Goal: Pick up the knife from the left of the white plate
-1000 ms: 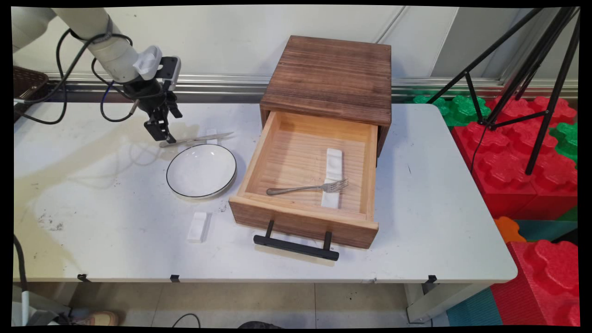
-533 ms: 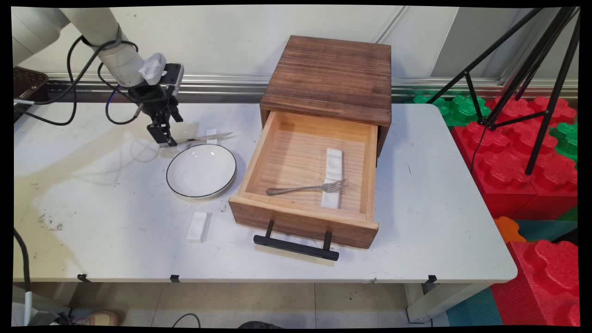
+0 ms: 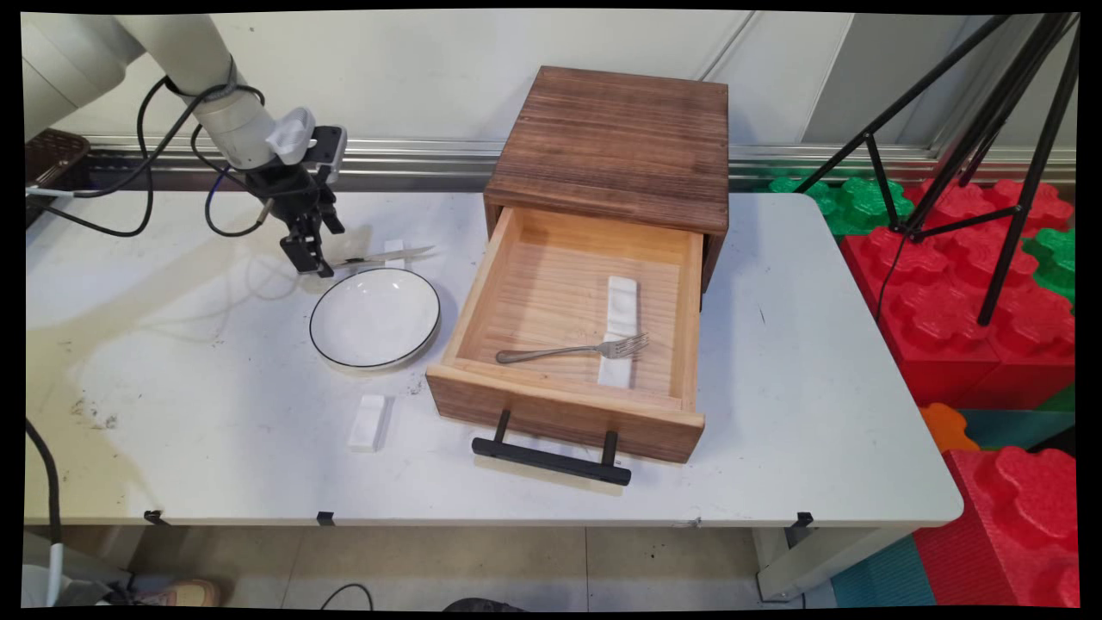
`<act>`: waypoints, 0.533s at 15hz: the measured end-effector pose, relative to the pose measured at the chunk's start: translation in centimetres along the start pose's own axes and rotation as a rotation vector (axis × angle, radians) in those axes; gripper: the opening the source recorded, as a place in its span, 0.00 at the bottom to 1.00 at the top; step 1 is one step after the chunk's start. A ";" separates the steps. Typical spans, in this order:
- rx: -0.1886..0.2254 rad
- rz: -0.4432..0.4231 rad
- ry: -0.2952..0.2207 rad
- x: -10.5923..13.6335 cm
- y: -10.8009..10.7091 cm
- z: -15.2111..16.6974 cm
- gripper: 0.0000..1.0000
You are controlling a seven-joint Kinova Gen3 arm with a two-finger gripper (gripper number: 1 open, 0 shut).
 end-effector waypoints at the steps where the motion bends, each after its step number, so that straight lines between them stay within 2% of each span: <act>1: -0.001 -0.002 0.004 0.0 -0.1 0.1 1.00; 6: -0.013 -0.021 0.038 0.3 -0.3 0.9 1.00; 7: -0.014 -0.024 0.045 0.4 -0.3 1.1 0.00; 8: -0.015 -0.027 0.049 0.4 -0.4 1.1 0.00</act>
